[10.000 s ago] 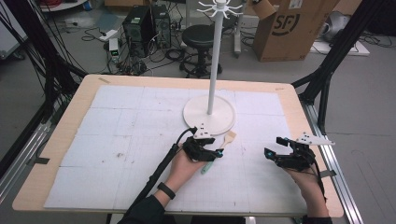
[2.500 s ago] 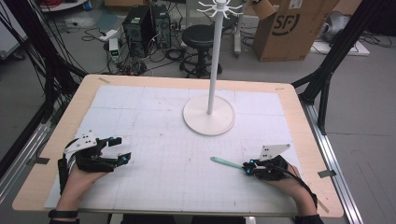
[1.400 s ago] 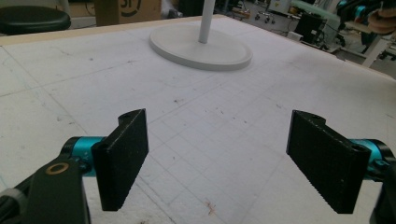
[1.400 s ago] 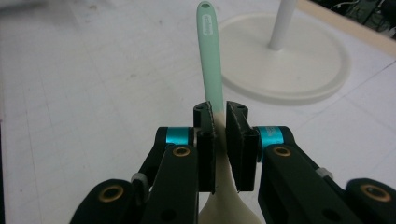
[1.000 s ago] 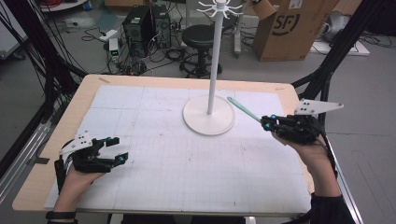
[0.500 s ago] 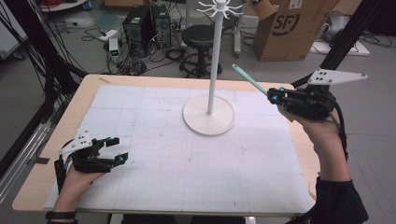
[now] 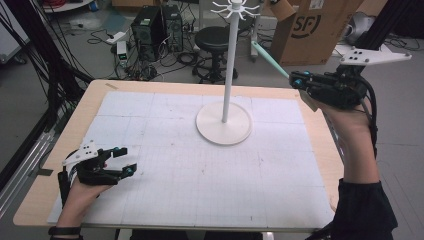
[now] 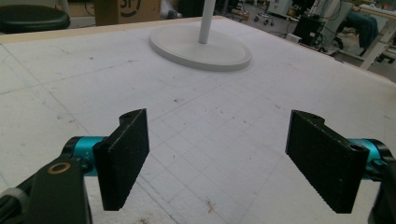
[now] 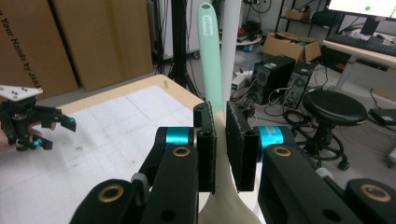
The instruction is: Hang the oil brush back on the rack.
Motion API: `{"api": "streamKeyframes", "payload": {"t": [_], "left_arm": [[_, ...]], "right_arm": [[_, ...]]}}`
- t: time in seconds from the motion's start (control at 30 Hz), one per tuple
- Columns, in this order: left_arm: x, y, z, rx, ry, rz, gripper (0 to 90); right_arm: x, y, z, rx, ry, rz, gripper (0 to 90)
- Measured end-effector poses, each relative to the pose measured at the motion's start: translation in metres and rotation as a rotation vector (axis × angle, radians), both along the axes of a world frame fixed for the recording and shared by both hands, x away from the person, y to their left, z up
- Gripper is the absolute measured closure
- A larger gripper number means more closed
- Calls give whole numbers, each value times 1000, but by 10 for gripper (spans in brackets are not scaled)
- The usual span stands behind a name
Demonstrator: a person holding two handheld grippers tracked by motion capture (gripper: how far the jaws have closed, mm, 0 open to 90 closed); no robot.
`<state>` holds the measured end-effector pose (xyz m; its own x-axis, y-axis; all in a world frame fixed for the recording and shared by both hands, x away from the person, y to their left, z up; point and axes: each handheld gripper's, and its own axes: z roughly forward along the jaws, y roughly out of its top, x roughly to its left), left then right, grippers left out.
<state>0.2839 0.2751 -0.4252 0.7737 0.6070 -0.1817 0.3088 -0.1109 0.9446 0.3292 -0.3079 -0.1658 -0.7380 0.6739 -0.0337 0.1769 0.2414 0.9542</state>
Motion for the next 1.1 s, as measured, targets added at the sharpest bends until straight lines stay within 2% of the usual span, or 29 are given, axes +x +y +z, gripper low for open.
{"api": "streamKeyframes", "payload": {"t": [0.23, 0.33, 0.53, 0.67, 0.8, 1.1], "left_arm": [[0, 0, 0, 2, 2, -2, 222], [0, 0, 0, 2, 3, -2, 222], [0, 0, 0, 2, -1, -3, 222], [-1, 0, 0, -1, 1, -1, 223], [-1, 1, 0, -2, 0, 0, 223], [-2, 3, -1, -1, 2, -1, 223]], "right_arm": [[3, 8, 18, -16, -5, -4, 833], [4, 11, 27, -22, -21, -8, 833], [6, 19, 39, -36, -26, -21, 833], [7, 25, 43, -52, -31, -31, 833], [10, 26, 45, -47, -34, -39, 832], [15, 31, 44, -63, -31, -50, 832]]}}
